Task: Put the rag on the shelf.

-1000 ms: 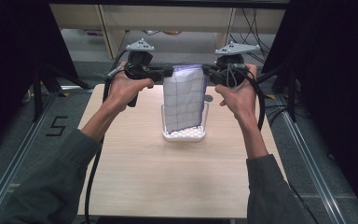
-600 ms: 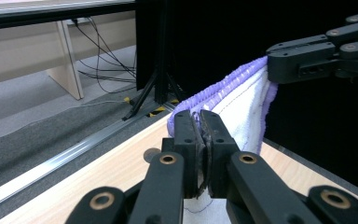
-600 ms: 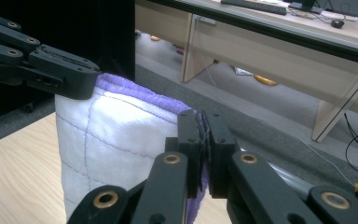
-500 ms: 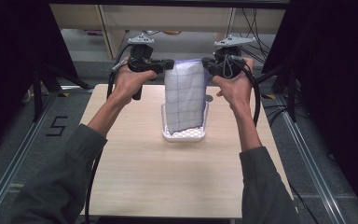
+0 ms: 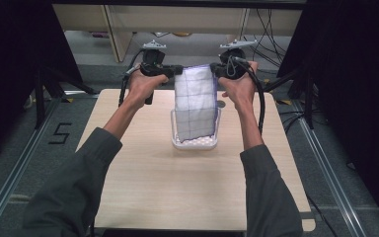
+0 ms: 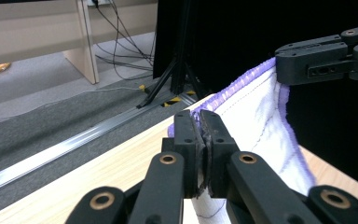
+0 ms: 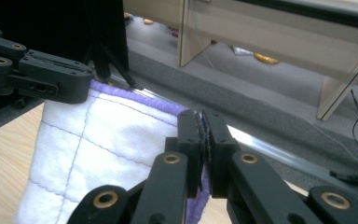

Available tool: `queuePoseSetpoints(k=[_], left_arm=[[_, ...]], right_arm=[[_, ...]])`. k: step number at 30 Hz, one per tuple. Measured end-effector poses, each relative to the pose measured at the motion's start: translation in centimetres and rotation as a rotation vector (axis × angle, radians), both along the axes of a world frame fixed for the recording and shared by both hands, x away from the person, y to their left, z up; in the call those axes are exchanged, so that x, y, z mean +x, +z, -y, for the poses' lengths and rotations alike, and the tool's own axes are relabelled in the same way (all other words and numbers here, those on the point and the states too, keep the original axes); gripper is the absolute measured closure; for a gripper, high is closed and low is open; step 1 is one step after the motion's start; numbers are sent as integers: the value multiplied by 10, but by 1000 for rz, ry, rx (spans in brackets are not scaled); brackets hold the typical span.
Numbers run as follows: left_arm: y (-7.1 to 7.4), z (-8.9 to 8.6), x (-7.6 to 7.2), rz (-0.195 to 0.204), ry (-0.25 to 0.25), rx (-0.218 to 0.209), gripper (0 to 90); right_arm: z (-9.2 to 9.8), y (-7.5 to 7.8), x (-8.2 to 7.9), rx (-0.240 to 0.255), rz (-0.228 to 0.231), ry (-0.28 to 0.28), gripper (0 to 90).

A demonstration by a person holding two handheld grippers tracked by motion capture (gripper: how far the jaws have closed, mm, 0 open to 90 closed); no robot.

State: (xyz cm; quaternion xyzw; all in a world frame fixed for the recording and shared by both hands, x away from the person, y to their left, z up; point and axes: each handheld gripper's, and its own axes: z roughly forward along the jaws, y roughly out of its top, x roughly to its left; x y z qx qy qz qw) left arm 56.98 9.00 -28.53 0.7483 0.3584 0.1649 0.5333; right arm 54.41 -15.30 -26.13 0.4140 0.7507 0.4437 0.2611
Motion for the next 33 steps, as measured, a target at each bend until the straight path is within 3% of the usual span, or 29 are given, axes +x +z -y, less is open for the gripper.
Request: queuePoseSetpoints(k=[6,13,19,21,23,26,27,28,32,33], left_arm=[[-19,4,15,-34,-3,9,857],[-45,5,25,-85,7,7,856],[-68,8,27,-127,-9,26,854],[-72,9,27,-138,-17,26,851],[-76,11,26,-148,-20,24,850],[-81,12,26,-173,-15,36,837],[-82,12,26,-185,-17,38,820],[-84,11,26,-192,-16,42,783],[-84,6,25,-193,4,39,699],[-83,6,25,-192,8,22,695]], right_arm=[[3,-18,17,-18,-18,-15,872],[3,-51,34,-8,-104,-46,869],[5,-74,40,-10,-202,-36,866],[7,-80,42,-35,-223,-37,862],[9,-86,43,-47,-247,-32,850],[12,-90,44,-51,-248,-29,818],[12,-92,44,-43,-275,-29,797],[13,-92,44,-57,-268,-38,779],[18,-91,43,-34,-266,-69,724],[19,-90,42,-34,-269,-70,721]])
